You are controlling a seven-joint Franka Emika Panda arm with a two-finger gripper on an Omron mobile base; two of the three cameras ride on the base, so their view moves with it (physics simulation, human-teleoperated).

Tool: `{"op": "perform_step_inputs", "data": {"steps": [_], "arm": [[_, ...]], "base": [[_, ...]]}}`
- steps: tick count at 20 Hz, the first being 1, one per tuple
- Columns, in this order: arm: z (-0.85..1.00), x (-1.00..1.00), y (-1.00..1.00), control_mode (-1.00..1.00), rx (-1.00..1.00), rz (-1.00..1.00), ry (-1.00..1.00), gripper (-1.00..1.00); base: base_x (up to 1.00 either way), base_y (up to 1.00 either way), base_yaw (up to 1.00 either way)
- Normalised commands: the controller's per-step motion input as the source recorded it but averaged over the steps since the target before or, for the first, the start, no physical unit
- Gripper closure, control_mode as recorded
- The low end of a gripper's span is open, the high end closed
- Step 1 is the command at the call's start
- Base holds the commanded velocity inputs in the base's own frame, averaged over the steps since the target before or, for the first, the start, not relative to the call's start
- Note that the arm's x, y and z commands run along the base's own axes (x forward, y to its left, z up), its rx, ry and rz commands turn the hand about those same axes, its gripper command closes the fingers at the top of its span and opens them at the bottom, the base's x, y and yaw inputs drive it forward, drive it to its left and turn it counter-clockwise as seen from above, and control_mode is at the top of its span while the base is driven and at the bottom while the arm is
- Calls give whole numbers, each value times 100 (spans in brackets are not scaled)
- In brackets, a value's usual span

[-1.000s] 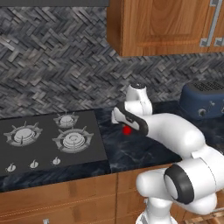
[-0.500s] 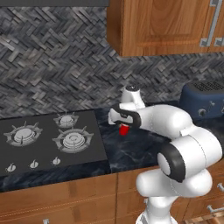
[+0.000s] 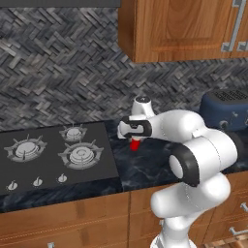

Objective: Four empty soda cans are scattered around the kitchen. Gather all the cans and cluster them next to the stove for recycling.

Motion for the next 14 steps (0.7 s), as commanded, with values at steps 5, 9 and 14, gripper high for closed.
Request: {"op": "perform_step_inputs", "data": {"steps": [5, 9, 14], "arm": [[-21, 10, 3, -100, 0, 0, 3, 100], [-24, 10, 2, -100, 0, 0, 3, 100], [-23, 10, 4, -100, 0, 0, 5, 100]], "base": [[0, 0, 0], [0, 0, 0], [0, 0, 0]]}}
